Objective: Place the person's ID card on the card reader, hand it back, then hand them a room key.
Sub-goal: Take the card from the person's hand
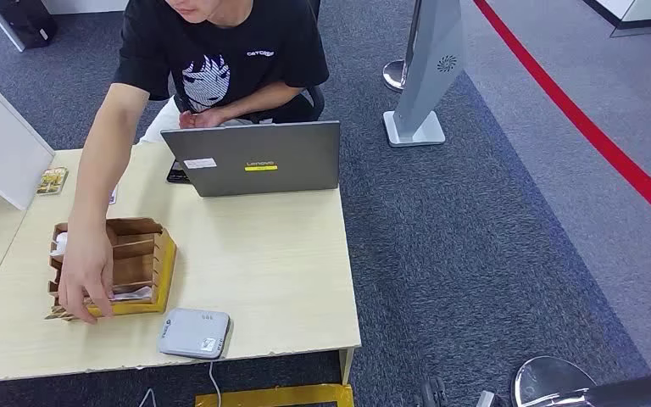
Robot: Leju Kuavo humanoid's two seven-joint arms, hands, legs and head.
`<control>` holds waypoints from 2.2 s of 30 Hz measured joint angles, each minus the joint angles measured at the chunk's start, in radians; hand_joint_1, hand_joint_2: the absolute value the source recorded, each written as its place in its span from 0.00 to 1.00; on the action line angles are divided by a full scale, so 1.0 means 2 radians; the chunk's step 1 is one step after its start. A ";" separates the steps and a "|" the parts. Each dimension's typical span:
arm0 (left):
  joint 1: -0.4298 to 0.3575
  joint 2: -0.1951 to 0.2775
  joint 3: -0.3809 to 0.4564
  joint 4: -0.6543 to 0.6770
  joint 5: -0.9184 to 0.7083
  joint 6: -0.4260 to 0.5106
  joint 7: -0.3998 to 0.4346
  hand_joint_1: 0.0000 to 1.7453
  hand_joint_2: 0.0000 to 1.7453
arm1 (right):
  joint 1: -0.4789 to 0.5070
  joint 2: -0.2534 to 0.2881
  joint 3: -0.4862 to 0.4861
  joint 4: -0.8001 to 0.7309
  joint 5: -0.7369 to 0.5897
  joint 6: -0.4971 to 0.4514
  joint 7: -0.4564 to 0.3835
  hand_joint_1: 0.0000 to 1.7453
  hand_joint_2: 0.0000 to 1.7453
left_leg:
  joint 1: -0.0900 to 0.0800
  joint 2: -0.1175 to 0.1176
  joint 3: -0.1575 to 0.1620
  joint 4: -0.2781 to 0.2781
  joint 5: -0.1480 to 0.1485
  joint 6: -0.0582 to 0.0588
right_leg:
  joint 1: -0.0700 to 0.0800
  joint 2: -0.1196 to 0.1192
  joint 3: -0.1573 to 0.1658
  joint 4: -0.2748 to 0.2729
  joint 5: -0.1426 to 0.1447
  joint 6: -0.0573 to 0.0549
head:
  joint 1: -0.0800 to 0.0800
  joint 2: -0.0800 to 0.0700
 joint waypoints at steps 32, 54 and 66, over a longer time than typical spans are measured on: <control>-0.023 0.019 -0.232 -0.289 -0.296 0.126 0.045 0.00 1.00 | -0.028 0.005 -0.003 0.000 0.073 -0.015 0.034 0.00 1.00 | 0.000 0.000 0.000 0.000 0.000 0.000 | 0.000 0.000 0.000 0.000 0.000 0.000 | 0.000 0.000; -0.179 0.113 -0.363 -0.121 -0.558 0.175 0.168 0.00 1.00 | -0.044 0.012 -0.001 0.000 0.110 -0.004 0.054 0.00 1.00 | 0.000 0.000 0.000 0.000 0.001 0.000 | 0.000 0.000 0.000 0.000 0.001 0.000 | 0.000 0.000; -0.251 0.172 -0.425 -0.051 -0.719 0.232 0.248 1.00 1.00 | -0.050 0.017 0.002 0.000 0.133 0.011 0.068 0.00 1.00 | 0.000 0.000 0.000 0.000 0.001 0.000 | 0.000 0.000 0.000 0.000 0.001 0.000 | 0.000 0.000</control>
